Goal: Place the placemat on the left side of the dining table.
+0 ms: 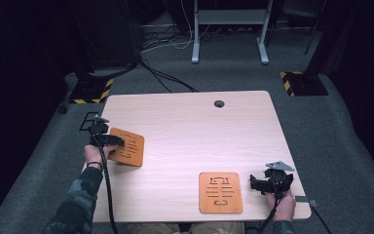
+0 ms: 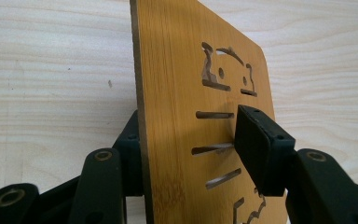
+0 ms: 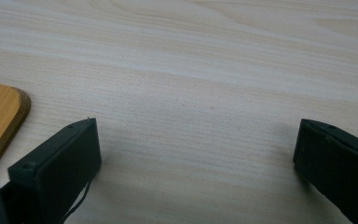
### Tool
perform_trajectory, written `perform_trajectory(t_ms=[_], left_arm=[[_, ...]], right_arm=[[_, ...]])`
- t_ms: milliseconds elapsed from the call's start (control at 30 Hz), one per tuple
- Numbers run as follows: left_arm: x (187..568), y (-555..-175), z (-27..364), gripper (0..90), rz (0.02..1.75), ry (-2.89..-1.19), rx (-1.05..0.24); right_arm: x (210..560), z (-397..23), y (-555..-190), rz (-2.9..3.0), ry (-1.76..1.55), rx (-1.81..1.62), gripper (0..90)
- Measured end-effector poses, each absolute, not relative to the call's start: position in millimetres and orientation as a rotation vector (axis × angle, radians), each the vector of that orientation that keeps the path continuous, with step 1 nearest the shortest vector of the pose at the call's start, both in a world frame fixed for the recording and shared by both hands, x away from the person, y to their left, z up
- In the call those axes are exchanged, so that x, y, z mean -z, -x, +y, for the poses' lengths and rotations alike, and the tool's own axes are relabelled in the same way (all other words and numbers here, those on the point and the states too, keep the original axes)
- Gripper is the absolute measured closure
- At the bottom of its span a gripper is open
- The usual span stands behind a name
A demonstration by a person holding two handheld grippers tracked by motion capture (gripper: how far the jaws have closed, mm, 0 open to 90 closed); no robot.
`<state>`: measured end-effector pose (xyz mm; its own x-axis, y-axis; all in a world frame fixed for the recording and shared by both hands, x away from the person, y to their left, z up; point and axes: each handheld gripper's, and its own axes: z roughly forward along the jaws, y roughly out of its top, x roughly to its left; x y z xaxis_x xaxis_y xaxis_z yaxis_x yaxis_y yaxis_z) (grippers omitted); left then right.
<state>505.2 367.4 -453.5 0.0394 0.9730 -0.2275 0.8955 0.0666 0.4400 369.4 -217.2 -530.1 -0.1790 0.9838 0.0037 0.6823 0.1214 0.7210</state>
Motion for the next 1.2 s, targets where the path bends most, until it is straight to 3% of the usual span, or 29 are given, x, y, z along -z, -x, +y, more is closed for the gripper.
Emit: perform_trajectory(t_ms=[1200], left_arm=[[468.3,-508.8,377.6,40.7,1.895,-1.875,-0.161]], right_arm=[[530.1,-217.1,-369.3,1.922,-1.607,-0.822,0.0]])
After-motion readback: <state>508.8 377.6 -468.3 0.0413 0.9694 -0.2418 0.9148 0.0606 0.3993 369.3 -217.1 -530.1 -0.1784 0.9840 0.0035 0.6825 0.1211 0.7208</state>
